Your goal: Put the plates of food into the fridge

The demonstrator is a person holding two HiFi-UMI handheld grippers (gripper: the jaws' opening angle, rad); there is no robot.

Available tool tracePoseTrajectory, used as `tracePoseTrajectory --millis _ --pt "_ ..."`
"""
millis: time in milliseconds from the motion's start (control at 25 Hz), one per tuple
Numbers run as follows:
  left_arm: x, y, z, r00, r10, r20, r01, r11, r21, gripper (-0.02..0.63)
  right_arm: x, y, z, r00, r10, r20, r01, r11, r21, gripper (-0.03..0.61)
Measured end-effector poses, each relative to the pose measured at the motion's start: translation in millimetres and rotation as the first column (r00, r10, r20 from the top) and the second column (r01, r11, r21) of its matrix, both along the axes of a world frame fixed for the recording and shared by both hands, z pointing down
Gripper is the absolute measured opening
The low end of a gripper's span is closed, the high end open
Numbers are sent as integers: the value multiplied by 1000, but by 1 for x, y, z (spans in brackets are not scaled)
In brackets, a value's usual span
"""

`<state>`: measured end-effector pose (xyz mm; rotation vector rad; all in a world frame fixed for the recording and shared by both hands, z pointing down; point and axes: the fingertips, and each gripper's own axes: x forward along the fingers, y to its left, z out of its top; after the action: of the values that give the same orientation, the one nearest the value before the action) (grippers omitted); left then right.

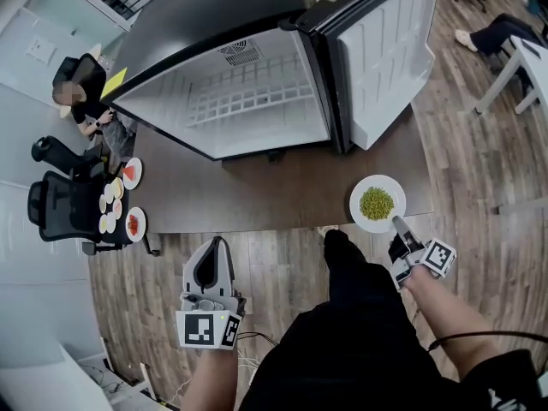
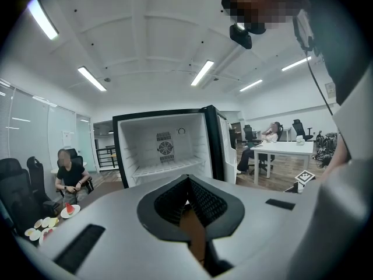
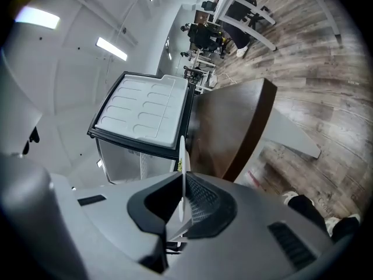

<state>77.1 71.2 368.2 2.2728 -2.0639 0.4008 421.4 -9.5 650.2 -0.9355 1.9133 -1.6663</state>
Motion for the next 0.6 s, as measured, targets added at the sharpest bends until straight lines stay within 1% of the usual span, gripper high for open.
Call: tracePoseTrajectory --millis 280,480,600 --pt "-19 0 -2 999 -39 -16 39 999 17 6 -38 -7 -20 996 -76 39 77 997 -22 21" --pt "-41 5 -3 996 -82 -39 83 996 20 6 -71 -21 -46 989 -143 43 142 990 8 20" --pt "-54 8 -8 994 -107 -37 108 994 34 6 -91 -32 -61 982 -181 53 180 984 18 21"
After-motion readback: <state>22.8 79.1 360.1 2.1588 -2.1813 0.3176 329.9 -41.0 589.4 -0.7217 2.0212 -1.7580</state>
